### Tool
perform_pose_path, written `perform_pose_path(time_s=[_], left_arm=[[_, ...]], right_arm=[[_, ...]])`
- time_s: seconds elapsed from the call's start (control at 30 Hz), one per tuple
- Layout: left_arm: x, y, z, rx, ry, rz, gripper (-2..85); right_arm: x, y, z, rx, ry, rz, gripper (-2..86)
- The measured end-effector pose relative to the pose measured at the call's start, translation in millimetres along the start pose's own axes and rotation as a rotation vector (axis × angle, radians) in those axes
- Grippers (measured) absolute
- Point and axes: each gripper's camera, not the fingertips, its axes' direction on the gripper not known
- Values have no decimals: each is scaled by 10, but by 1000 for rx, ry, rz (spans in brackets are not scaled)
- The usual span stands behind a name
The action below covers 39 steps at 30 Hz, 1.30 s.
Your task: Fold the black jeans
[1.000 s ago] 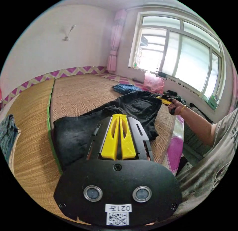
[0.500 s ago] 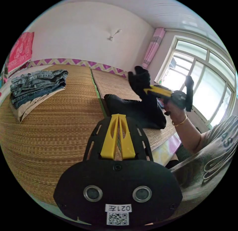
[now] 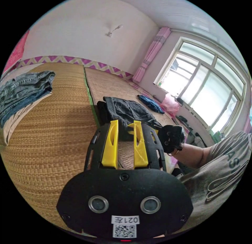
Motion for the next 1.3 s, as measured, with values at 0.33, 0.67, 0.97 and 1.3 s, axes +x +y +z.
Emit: perform_pose_path(time_s=[0.33,0.67,0.97,1.3], left_arm=[[-194,-354,1520,-279,-174,95,48],[-1122,-266,1224,-154,-63,-73,77],[-2175,-50,1885,-410,150,-316,158],[-2496,142,2215,-456,170,-353,81]], right_arm=[[1730,1641,348,-137,-273,659,73],[3490,2545,350,66,-471,964,99],[4629,3361,1587,-13,-971,1166,138],[5057,3672,1898,35,-1142,1150,50]])
